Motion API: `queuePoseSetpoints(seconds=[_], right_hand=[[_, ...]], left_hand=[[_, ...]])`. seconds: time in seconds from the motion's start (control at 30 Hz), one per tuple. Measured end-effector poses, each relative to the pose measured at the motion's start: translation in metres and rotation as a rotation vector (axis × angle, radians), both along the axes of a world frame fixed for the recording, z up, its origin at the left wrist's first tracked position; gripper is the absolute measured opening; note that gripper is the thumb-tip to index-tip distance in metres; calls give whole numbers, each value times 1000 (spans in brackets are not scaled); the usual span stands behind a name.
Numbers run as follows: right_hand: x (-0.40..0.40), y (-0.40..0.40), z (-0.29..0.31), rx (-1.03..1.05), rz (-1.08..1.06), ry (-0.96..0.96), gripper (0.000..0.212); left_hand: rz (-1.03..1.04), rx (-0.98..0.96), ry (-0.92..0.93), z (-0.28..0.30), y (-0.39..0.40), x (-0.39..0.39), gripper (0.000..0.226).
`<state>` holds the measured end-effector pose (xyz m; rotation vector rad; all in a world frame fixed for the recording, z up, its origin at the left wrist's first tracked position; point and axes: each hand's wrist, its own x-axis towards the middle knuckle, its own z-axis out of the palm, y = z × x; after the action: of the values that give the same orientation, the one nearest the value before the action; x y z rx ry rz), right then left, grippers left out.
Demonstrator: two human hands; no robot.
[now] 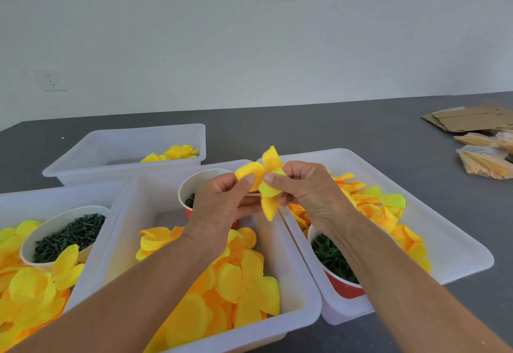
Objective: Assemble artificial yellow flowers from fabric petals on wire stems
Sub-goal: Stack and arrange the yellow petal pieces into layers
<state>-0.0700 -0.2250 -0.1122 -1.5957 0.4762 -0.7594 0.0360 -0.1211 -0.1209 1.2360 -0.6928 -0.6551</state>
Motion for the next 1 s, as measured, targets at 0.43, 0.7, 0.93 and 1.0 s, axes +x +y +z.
queuePoseSetpoints(seconds=[0.43,0.7,0.93,1.0], right_hand=[[-4,-10,5,252,-306,-171,27],[-3,-14,4,147,-440,-212,23],[-5,-25,0,97,-687,-230,14],[-6,-28,-1,71,-730,-208,14]], left_hand=[[273,153,-160,-1,-8,3,10],[351,164,-176,-3,-7,11,9],[387,171,-188,-2,-6,15,9],[343,158,-131,-2,-6,13,8]])
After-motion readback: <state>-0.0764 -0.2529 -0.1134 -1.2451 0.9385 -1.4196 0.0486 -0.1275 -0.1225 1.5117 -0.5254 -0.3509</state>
